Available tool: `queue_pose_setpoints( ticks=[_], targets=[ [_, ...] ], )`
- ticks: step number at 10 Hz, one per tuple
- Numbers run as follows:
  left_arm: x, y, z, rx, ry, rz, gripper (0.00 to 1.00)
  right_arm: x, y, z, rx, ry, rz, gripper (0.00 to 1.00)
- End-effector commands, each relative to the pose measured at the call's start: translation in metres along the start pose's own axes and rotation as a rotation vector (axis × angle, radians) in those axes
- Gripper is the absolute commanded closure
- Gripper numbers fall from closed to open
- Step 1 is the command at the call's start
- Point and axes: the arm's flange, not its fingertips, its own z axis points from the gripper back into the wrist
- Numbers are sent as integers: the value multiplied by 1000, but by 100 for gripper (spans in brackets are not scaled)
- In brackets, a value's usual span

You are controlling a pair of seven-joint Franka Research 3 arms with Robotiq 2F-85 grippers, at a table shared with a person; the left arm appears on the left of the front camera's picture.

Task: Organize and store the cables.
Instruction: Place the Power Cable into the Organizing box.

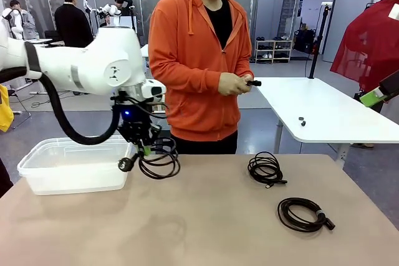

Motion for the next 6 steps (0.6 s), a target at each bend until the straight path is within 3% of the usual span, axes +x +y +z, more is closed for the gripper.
queue_pose_setpoints(
  ticks=[1,4,6],
  targets=[
    [-18,39,16,-65,-69,-44,80,0,0,0,15,-3,12,0],
    [-31,102,46,-49,-158,-41,80,0,0,0,15,-3,12,0],
    [-34,143,38,44,-173,-31,80,0,0,0,15,-3,12,0]
  ],
)
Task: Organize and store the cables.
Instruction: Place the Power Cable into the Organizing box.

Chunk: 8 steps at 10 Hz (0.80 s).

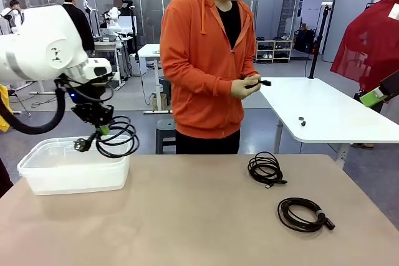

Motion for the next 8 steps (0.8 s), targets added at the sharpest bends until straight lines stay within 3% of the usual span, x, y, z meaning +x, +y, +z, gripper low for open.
queue_pose_setpoints(
  ticks=[1,4,8],
  targets=[
    [-8,29,-12,65,-24,44,80,0,-1,0,15,-3,12,0],
    [-16,95,-16,93,1,168,80,0,-1,0,15,-3,12,0],
    [-24,140,-37,124,44,262,80,0,-1,0,15,-3,12,0]
  ],
)
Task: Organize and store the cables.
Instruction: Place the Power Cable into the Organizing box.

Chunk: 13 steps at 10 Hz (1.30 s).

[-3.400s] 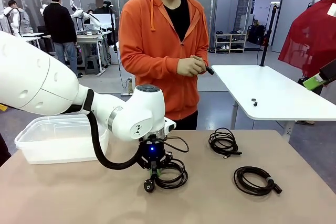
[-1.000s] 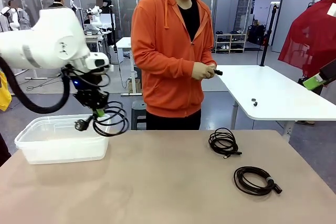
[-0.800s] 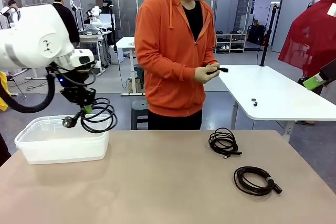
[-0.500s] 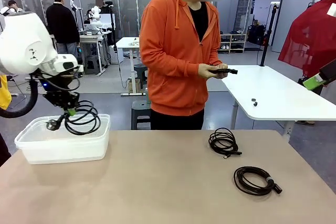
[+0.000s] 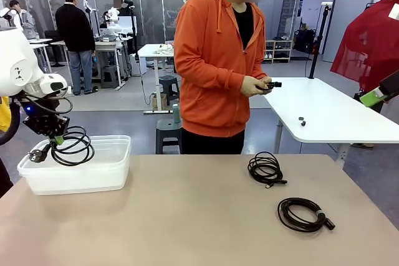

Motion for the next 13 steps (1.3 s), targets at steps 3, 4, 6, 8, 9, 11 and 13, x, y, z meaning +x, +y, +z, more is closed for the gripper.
queue_pose_setpoints(
  ticks=[3,4,6,8,9,11,13],
  targets=[
    [19,17,-25,-16,-6,98,80,0,-1,0,15,-4,12,0],
    [22,22,-35,3,11,111,80,0,-1,0,15,-4,12,0],
    [23,28,-51,23,40,118,80,0,-1,0,15,-4,12,0],
    [21,33,-69,22,70,151,80,0,-1,0,15,-4,12,0],
    [19,33,-77,19,81,163,80,0,-1,0,15,-4,12,0],
    [15,34,-90,28,99,195,80,0,-1,0,15,-4,12,0],
    [14,38,-90,27,88,231,73,0,-1,0,15,-4,12,0]
  ],
)
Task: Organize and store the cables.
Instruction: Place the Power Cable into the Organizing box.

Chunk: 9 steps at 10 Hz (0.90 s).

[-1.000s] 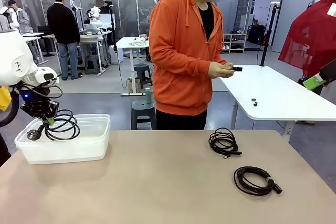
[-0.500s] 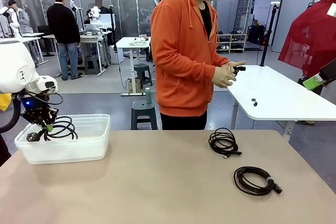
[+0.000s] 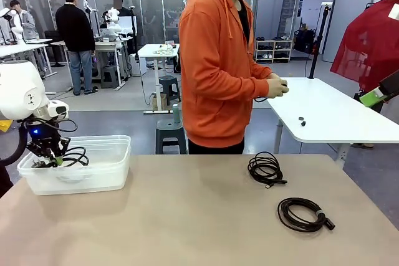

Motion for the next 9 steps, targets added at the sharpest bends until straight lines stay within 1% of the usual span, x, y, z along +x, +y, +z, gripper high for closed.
queue_pose_setpoints(
  ticks=[1,2,3,4,5,6,7,8,9],
  targets=[
    [2,4,4,25,-28,50,69,0,-1,0,15,-4,12,0],
    [2,4,5,20,-29,54,60,0,-1,0,15,-4,12,0],
    [1,3,8,21,-31,55,55,0,-1,0,15,-4,12,0],
    [2,2,11,22,-34,56,46,0,-1,0,15,-4,12,0],
    [2,2,15,27,-41,57,42,0,-1,0,15,-4,12,0],
    [2,1,19,25,-48,62,33,0,-1,0,15,-4,12,0],
    [1,1,22,28,-53,65,29,0,-1,0,15,-4,12,0],
    [-2,0,26,32,-61,79,20,0,-1,0,15,-4,12,0],
    [-6,-3,29,28,-59,84,15,0,-1,0,15,-4,12,0]
  ],
)
